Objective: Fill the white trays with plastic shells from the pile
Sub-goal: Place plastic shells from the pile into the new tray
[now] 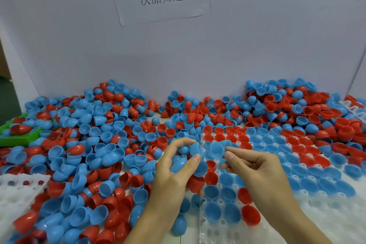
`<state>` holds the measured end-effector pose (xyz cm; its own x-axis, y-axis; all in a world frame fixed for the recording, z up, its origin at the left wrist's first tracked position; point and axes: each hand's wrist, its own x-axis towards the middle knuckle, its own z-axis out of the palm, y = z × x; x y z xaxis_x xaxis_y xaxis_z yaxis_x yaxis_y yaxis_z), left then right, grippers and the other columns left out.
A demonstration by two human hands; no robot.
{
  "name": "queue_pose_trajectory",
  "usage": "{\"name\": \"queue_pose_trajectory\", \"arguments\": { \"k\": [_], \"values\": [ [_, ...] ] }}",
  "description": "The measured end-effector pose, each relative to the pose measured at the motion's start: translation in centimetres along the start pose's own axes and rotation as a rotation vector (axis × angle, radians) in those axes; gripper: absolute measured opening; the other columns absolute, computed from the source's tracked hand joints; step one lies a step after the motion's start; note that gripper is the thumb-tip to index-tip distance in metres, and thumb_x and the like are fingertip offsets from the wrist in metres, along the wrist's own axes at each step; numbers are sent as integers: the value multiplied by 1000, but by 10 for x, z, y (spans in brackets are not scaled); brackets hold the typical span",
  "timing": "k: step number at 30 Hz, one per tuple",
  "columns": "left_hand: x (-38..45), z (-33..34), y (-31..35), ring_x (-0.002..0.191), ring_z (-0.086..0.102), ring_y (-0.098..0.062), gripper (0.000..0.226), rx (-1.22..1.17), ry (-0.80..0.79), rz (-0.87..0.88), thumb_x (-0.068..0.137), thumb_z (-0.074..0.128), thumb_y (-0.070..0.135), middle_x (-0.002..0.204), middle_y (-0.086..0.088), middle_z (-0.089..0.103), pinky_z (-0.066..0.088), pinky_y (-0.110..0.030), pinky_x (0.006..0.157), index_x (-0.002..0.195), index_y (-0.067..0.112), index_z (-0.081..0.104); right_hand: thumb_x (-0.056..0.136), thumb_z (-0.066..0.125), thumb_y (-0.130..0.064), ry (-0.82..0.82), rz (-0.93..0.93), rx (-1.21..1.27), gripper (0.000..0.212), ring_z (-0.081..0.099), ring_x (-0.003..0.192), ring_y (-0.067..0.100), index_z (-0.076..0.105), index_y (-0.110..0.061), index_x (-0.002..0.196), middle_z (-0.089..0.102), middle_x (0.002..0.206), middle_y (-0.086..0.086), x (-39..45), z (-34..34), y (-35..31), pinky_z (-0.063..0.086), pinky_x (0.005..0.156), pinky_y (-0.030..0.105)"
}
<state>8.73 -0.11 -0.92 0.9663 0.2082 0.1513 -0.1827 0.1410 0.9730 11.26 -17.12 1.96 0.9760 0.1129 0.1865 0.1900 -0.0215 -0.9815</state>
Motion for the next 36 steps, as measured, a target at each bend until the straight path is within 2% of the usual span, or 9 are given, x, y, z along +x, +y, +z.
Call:
{"name": "queue_pose_trajectory", "arguments": {
  "k": [5,9,15,19,21,25,28,33,36],
  "values": [
    [-3,4,2,93,64,-25,32,-13,-33,-20,78,73,36,119,-11,63,50,-33,65,110,33,68,77,72,-36,7,-114,-159,9,66,60,11,77,-34,70,73,68,-8,-5,9,4,52,54,20],
    [-4,4,5,87,64,-23,29,-32,-33,-23,79,74,34,115,-12,66,51,-33,64,108,34,68,73,70,-42,37,-243,-277,15,65,85,8,78,-29,71,65,89,-14,-4,10,9,51,60,17],
    [-6,7,12,67,66,-20,28,-143,-33,-70,80,78,26,98,-12,68,50,-30,49,106,28,69,83,59,-45,-51,-310,-261,25,67,82,10,78,-30,79,68,86,-15,-6,13,6,52,60,18],
    [-7,7,14,64,65,-22,29,-166,-22,-81,77,73,26,96,-13,66,49,-30,47,106,27,69,92,65,-18,-46,-328,-306,18,69,82,8,74,-31,85,71,85,-19,-3,7,9,55,66,22],
    [-8,7,14,64,64,-19,30,-154,-41,-95,77,73,26,92,-11,65,49,-28,47,106,27,69,87,72,-5,-57,-327,-343,29,68,77,11,69,-33,87,69,82,-16,-2,4,11,56,66,26],
    [-9,6,13,71,68,-24,33,-136,-115,-120,82,79,24,103,-15,68,51,-30,48,112,27,67,80,78,-1,-122,-415,-427,45,64,71,13,68,-43,91,62,85,-14,-2,1,10,51,60,19],
    [-9,6,11,80,69,-33,36,-112,-140,-119,80,73,27,115,-19,67,54,-34,52,115,28,65,75,82,0,-118,-474,-507,39,61,69,9,72,-36,86,62,77,-13,1,-1,12,49,59,19],
    [-6,4,10,66,65,-21,31,-164,-96,-108,80,80,21,93,-14,66,50,-29,47,108,26,68,76,83,-6,-55,-445,-563,23,59,65,12,74,-26,82,62,65,-12,5,-14,7,50,58,26],
    [-4,3,11,70,69,-22,29,-219,-63,-104,76,74,21,97,-13,69,52,-28,47,104,24,70,79,80,-10,-38,-339,-626,23,63,66,12,70,-30,80,67,67,-6,10,-31,-4,54,64,28]
  ]
}}
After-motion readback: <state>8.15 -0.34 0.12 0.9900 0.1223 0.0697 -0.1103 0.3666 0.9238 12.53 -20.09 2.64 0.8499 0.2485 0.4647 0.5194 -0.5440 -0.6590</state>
